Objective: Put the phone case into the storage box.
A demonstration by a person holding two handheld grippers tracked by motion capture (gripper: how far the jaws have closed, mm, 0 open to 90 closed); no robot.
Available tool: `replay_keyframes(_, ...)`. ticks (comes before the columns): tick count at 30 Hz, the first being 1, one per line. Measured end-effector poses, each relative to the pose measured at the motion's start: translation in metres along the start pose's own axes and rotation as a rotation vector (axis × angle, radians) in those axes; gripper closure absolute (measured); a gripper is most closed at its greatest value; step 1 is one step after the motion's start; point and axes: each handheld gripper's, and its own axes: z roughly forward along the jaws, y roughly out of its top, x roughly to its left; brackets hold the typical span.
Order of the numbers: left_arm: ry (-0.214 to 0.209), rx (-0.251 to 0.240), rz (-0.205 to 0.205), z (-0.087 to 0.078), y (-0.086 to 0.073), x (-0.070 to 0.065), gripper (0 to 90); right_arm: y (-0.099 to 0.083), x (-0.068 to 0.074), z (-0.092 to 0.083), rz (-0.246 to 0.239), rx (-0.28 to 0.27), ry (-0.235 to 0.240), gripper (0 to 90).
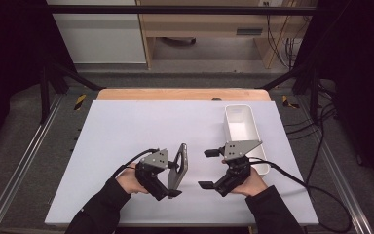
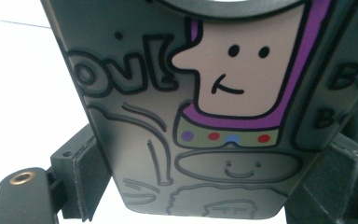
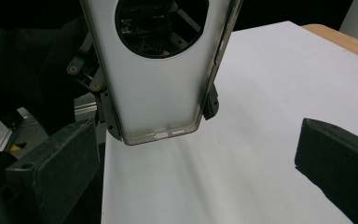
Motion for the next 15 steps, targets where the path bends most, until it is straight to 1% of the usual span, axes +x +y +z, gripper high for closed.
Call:
replay_keyframes(5, -0.013, 0.006, 0.011, 0.0027, 0.0048, 0.0004, 11.7, 0.0001, 0.0004, -0.0004, -0.008, -0.001, 0.008, 0.4)
replay_keyframes(8, -0.019, 0.014, 0.021, 0.0062, 0.0064, 0.0007, 11.7, 0.0009, 0.0009, -0.0014, -0.010, -0.014, 0.016, 0.4)
replay_keyframes(15, -0.032, 0.019, 0.013, 0.0098, 0.0069, 0.0035, 11.7, 0.0010, 0.0012, -0.0018, -0.018, -0.018, 0.027, 0.4)
